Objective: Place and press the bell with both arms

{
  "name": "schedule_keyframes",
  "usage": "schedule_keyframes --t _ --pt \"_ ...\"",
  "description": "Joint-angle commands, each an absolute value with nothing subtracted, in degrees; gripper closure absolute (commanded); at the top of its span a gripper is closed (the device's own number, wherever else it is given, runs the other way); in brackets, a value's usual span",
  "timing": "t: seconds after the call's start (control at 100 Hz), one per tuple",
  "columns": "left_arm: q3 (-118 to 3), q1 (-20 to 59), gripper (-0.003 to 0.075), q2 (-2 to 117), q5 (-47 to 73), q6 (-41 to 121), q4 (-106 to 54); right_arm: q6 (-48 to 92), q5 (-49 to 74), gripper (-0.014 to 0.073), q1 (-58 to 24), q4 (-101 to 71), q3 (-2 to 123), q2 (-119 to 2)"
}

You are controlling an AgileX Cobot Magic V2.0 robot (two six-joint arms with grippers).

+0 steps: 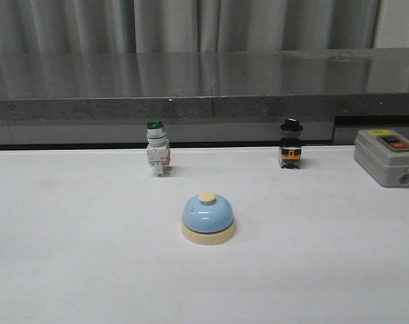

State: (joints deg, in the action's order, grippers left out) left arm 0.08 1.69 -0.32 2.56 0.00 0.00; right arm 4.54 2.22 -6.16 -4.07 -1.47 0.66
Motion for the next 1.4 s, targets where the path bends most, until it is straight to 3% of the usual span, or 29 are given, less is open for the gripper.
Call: schedule_keyframes --t 0.0,1.17,1.39 --pt "2.5 1.5 0.0741 -2.0 -2.8 -1.1 0.0 4.4 -2.5 0.0654 -5.9 -3.8 -0.7 1.5" --pt "2.5 1.5 0.0741 -2.0 -2.7 -1.1 0.0 4.4 -6.0 0.0654 -5.9 -3.8 -0.3 1.5" --pt "2.5 1.5 0.0741 -2.0 -2.7 -1.1 0.0 4.4 3.3 0.0654 -5.9 -3.9 9.0 -1.7"
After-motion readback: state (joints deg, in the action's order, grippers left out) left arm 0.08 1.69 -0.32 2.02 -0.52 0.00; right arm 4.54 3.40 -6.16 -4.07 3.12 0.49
